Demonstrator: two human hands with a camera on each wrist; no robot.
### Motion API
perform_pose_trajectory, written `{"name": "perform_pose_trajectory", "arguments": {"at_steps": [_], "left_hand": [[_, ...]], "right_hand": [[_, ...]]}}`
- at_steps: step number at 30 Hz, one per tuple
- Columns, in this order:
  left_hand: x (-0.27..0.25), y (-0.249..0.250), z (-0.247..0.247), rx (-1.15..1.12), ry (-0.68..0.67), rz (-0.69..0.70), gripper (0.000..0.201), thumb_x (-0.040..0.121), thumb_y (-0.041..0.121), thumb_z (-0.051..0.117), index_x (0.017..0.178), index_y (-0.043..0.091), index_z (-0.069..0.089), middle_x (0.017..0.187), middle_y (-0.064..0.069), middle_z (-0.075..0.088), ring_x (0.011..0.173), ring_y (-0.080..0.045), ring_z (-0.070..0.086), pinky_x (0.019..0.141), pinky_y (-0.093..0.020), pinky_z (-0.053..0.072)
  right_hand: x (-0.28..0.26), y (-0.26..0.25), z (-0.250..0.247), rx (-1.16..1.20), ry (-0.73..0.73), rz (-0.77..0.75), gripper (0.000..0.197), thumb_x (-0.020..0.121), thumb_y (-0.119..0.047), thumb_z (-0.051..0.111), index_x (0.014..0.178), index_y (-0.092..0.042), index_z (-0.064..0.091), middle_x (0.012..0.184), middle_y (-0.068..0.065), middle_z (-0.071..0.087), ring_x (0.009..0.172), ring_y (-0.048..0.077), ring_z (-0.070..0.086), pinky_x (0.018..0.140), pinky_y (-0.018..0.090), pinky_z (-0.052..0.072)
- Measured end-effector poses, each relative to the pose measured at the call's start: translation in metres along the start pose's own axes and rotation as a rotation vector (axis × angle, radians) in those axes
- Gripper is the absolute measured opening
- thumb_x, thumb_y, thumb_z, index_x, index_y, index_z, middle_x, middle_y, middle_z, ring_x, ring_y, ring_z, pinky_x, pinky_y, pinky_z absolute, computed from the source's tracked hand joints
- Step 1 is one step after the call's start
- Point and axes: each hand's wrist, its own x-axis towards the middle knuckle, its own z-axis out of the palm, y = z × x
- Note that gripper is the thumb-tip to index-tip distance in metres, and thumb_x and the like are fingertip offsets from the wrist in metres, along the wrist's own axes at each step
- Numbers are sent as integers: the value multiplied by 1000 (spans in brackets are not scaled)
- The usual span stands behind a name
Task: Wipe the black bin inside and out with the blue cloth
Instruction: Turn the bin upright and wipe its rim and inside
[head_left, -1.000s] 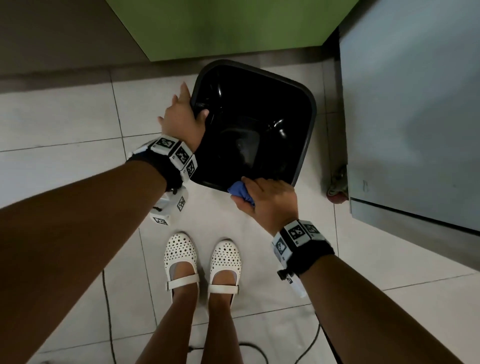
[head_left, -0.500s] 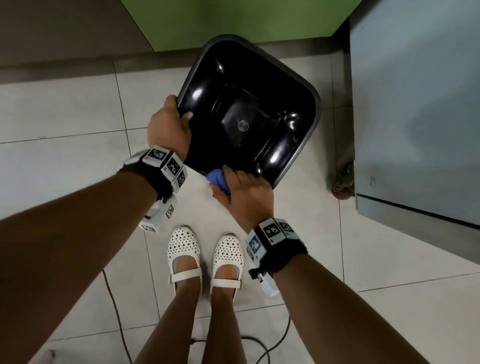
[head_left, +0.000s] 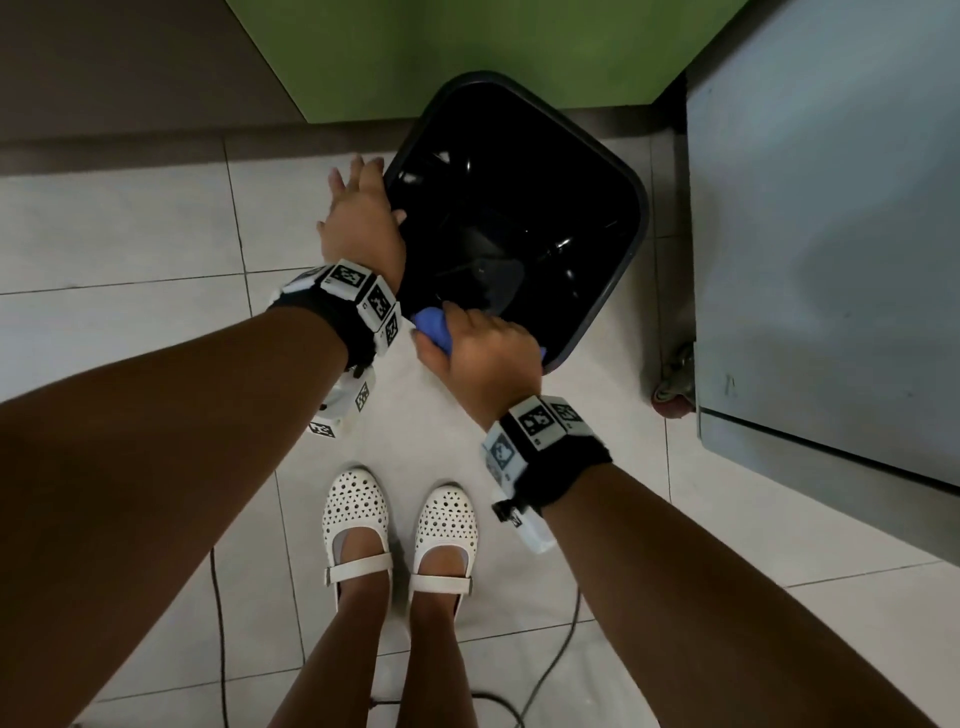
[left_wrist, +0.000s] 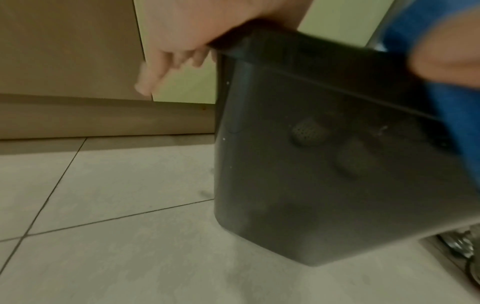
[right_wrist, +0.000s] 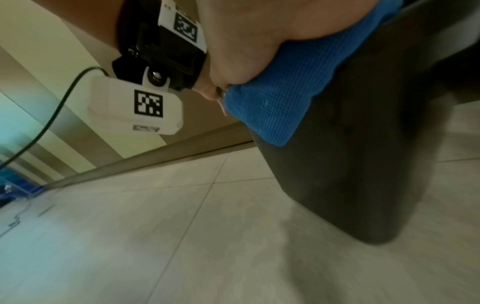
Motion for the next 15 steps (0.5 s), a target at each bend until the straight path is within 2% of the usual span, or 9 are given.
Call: {"name": "perform_pose_trajectory", "arguments": {"at_steps": [2, 3, 6, 10, 12, 15], "left_hand": [[2, 1, 2, 107, 8, 2, 60, 94, 16, 47, 147, 13, 16, 158, -5, 9, 147, -26, 1, 107, -67, 14], [3, 1, 2, 154, 12, 9, 62, 94, 18, 46, 147, 14, 13, 159, -3, 6, 147, -24, -4, 107, -69, 9], [3, 0, 1, 206, 6, 45, 62, 96, 22, 43, 148, 13, 11, 159, -3, 5, 147, -22, -7, 107, -69, 4], [3, -2, -1, 170, 2, 58, 60, 97, 30, 38, 147, 11, 11, 159, -4, 6, 147, -22, -7, 107, -69, 1], [3, -1, 1, 150, 18, 54, 61, 97, 39, 32, 148, 11, 11, 159, -5, 7, 147, -21, -6, 106, -70, -1], [6, 2, 2, 139, 25, 34, 58, 99, 41, 24, 148, 12, 12, 159, -4, 5, 147, -22, -7, 105, -71, -1]], "right_hand": [[12, -10, 4, 23, -7, 38, 44, 81, -46, 43, 61, -14, 64, 47, 0, 59, 39, 18, 57, 39, 18, 35], [12, -11, 4, 25, 0, 44, 44, 81, -46, 43, 62, -14, 65, 47, 0, 60, 39, 17, 57, 39, 18, 35], [-7, 8, -3, 10, 38, -5, 42, 84, -49, 47, 76, -15, 71, 53, -2, 62, 44, 15, 59, 41, 19, 40], [-30, 46, -13, -48, 17, -188, 41, 82, -50, 54, 91, -15, 72, 57, -4, 63, 48, 14, 60, 50, 22, 46], [-27, 50, -13, -41, -3, -219, 40, 82, -49, 53, 87, -14, 72, 54, -4, 63, 45, 15, 59, 48, 22, 45], [-19, 35, -9, -34, -23, -158, 39, 82, -47, 48, 73, -15, 70, 50, -3, 60, 41, 17, 57, 44, 21, 42]]}}
